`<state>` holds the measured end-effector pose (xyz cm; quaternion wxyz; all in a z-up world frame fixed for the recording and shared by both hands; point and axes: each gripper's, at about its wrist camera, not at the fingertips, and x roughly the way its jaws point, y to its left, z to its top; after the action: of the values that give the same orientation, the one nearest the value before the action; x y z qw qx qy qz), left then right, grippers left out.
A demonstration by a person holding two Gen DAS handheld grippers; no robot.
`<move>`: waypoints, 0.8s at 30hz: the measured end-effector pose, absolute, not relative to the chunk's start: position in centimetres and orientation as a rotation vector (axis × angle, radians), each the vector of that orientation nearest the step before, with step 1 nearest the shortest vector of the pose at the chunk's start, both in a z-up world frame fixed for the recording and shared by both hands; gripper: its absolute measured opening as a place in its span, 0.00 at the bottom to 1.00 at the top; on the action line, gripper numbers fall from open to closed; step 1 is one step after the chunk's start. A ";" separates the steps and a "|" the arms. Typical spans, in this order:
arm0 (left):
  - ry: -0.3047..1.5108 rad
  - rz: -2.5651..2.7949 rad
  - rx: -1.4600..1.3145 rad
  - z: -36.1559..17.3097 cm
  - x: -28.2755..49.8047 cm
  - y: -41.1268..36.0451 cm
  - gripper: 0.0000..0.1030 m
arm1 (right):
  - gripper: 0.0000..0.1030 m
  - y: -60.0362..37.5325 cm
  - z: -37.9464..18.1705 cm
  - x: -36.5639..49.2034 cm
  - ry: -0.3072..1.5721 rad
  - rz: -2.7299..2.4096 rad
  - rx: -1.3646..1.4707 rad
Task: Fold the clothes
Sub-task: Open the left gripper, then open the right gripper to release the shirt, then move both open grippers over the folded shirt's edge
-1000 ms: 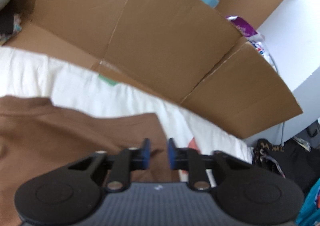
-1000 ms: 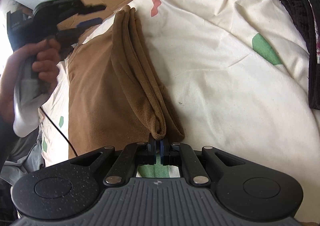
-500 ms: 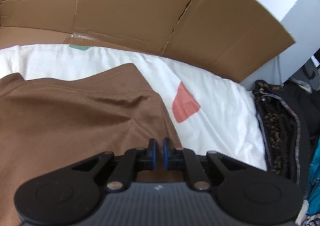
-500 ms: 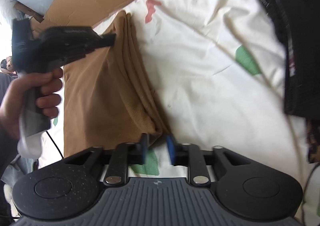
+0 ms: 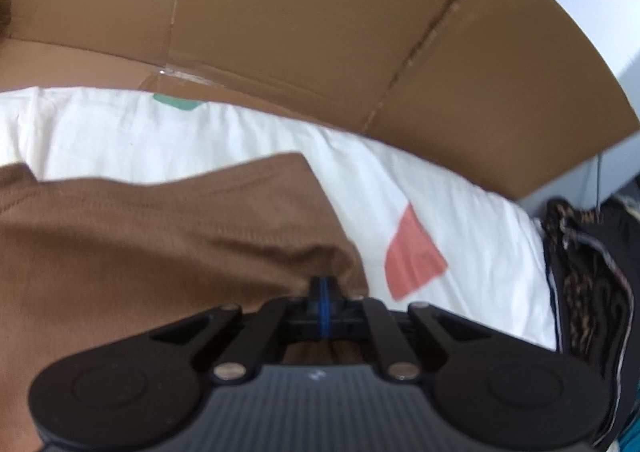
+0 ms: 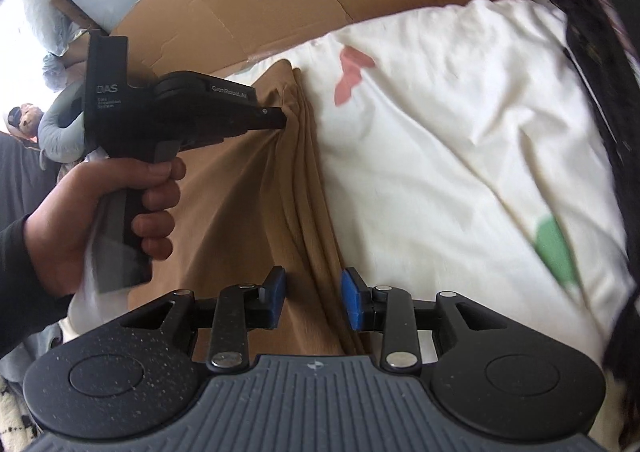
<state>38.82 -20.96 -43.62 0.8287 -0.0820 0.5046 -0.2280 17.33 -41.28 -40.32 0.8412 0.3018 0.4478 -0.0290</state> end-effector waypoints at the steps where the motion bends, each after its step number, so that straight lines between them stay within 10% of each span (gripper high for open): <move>1: 1.063 -0.492 -0.169 -43.4 39.2 -20.9 0.02 | 0.33 -41.3 -40.4 17.9 0.946 -0.056 0.636; 17: 1.015 -0.552 -0.187 -38.4 40.6 -11.8 0.17 | 0.40 -43.5 -41.6 21.1 0.998 -0.034 0.678; 24: 0.973 -0.439 -0.103 -36.8 39.6 -6.3 0.61 | 0.40 -43.6 -41.4 23.9 0.997 0.006 0.651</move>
<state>39.60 -6.26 -36.82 0.8596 -0.0491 0.4636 -0.2091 23.89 -43.61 -41.39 0.8279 0.3064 0.4697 0.0030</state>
